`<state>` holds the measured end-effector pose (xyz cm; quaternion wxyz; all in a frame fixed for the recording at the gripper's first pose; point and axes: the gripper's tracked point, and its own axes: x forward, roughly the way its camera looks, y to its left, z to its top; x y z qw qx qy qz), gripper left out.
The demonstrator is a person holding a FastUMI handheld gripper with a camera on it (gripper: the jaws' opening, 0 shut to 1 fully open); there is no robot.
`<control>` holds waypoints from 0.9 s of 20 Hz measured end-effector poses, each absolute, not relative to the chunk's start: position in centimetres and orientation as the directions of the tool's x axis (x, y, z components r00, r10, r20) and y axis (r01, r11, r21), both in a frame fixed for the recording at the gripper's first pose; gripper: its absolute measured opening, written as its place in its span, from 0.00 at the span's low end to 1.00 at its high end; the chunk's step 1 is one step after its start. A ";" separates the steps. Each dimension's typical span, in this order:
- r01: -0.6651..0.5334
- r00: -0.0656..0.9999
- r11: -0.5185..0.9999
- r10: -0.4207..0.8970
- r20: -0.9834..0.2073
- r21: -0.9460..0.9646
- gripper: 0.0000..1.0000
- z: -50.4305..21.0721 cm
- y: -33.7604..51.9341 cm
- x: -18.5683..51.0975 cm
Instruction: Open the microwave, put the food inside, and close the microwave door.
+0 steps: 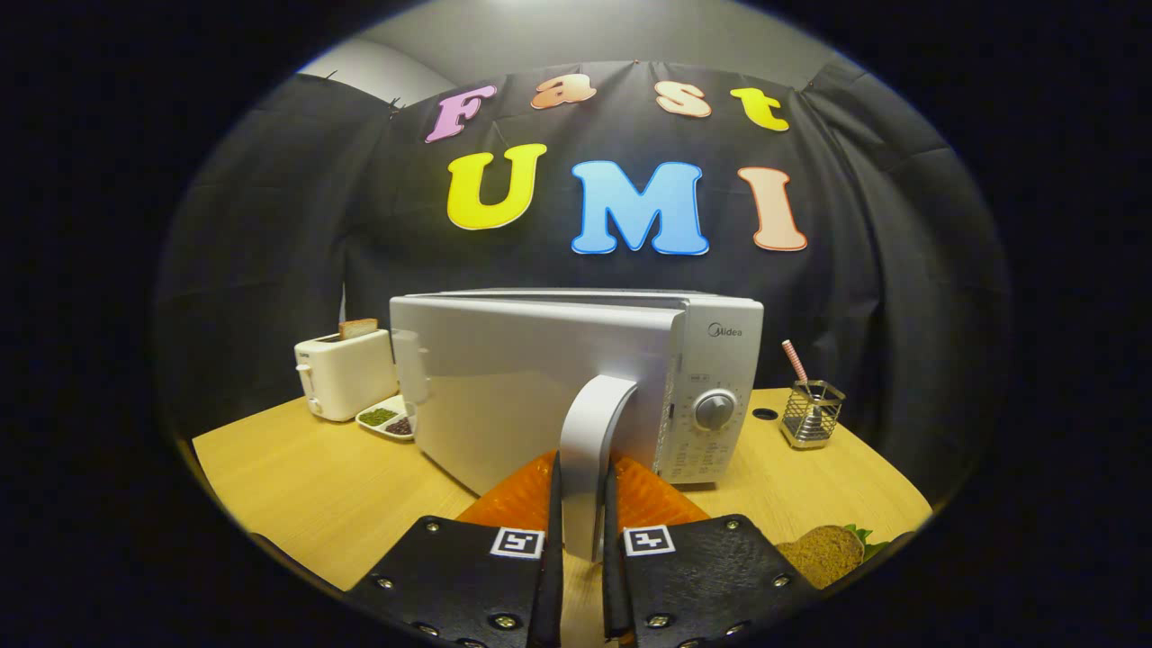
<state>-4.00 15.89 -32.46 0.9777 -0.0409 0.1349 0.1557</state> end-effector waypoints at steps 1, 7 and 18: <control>-0.352 0.898 0.936 0.328 -0.292 -0.031 0.20 -32.3 16.3 -4.9; -0.469 0.841 0.880 0.418 -0.344 -0.077 0.21 -31.0 17.9 -9.5; -0.580 0.740 0.814 0.514 -0.434 -0.024 0.23 -29.6 24.0 -16.6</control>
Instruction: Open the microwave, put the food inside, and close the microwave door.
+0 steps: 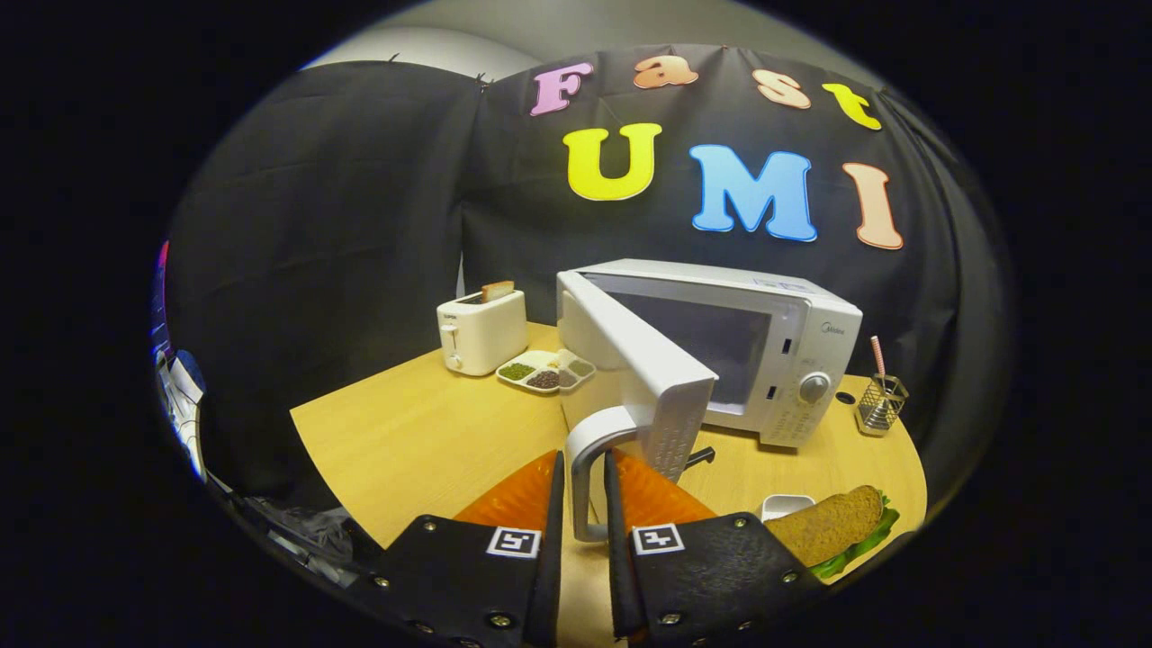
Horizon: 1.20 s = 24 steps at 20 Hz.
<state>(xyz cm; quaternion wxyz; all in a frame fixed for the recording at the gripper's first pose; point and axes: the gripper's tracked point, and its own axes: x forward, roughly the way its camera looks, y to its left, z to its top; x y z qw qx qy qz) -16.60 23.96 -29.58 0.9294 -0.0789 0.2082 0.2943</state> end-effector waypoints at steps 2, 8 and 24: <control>-0.592 0.727 0.806 0.521 -0.447 -0.025 0.23 -29.6 25.3 -17.7; -0.645 0.668 0.764 0.567 -0.482 0.004 0.23 -29.8 30.0 -20.9; -0.884 0.418 0.467 0.783 -0.461 -0.009 0.20 -30.6 43.4 -25.4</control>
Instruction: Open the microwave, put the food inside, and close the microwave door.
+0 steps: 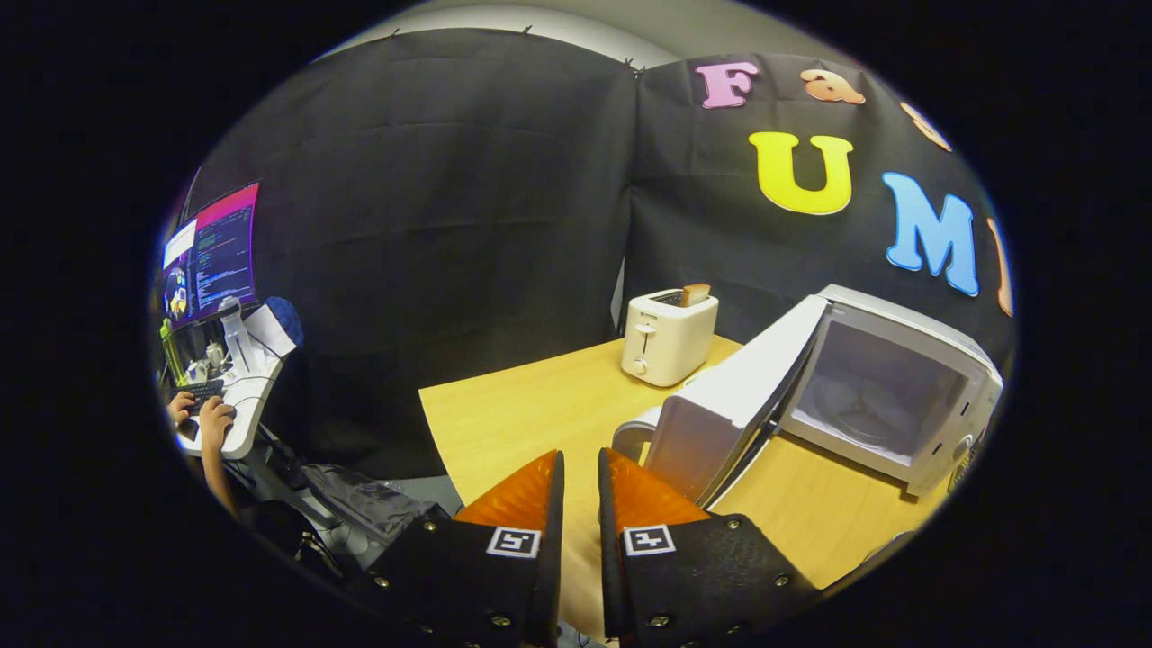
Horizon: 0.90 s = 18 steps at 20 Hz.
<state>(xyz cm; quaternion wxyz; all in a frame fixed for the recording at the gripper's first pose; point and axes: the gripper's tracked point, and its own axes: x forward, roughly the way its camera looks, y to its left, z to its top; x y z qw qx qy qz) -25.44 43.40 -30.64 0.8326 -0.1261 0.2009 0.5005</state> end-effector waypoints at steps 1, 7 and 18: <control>-0.896 0.389 0.443 0.801 -0.456 0.014 0.20 -30.4 43.9 -25.8; -0.944 0.249 0.311 0.887 -0.389 0.106 0.86 -24.5 43.4 -28.5; -0.775 0.564 0.616 0.774 -0.288 0.137 0.97 -15.2 28.9 -16.0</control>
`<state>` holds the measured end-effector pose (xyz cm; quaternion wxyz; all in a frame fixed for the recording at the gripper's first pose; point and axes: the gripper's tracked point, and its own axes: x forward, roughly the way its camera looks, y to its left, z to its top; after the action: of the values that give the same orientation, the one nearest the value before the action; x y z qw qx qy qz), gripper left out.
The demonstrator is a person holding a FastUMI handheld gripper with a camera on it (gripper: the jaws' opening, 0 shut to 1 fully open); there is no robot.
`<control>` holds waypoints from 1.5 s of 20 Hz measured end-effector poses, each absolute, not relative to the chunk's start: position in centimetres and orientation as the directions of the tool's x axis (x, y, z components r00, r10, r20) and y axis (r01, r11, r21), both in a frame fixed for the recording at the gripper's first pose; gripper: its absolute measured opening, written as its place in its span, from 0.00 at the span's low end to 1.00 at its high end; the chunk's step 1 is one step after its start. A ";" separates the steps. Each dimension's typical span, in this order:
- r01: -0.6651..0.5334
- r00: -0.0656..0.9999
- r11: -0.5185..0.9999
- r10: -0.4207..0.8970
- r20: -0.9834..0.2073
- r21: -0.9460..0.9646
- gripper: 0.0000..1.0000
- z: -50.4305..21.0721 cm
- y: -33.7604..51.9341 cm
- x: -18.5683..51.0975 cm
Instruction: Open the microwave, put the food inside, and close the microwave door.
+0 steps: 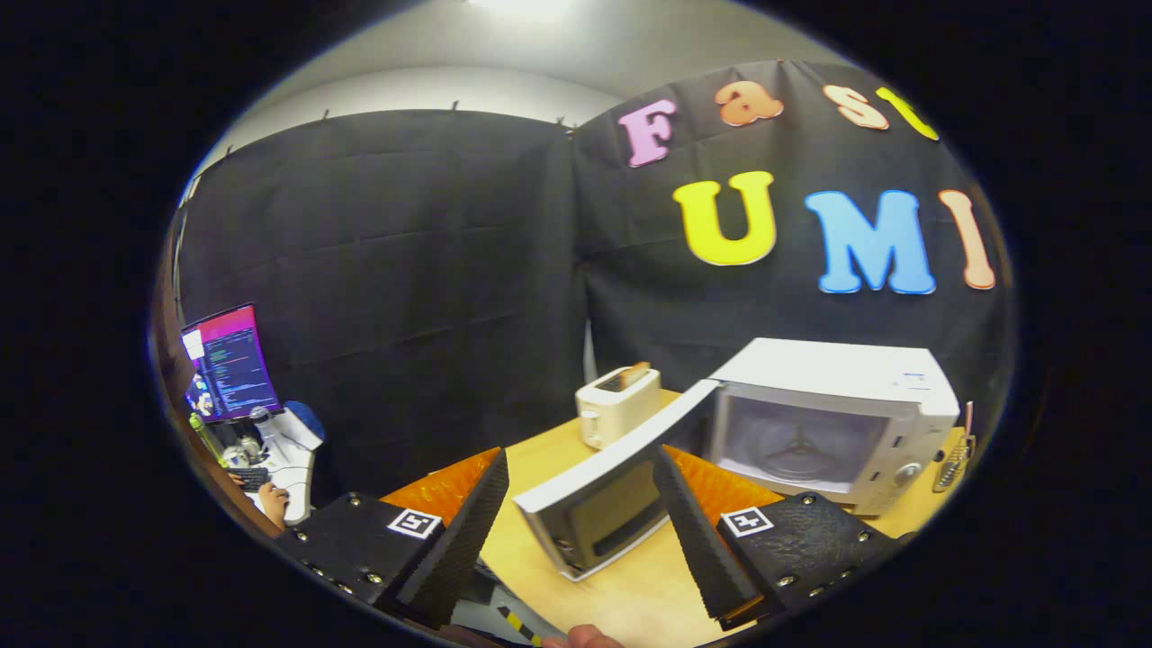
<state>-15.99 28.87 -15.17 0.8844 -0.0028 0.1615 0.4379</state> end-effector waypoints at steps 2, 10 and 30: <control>-0.689 0.658 0.715 0.686 -0.311 0.120 0.98 -16.1 24.0 -13.2; -0.345 0.844 0.936 0.340 -0.415 0.067 1.00 -20.1 5.9 -8.3; 0.012 0.567 0.886 0.376 -0.733 0.464 0.27 -37.4 -2.3 -10.5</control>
<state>-10.50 -2.30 -37.40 0.8589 0.2142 0.4530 0.1058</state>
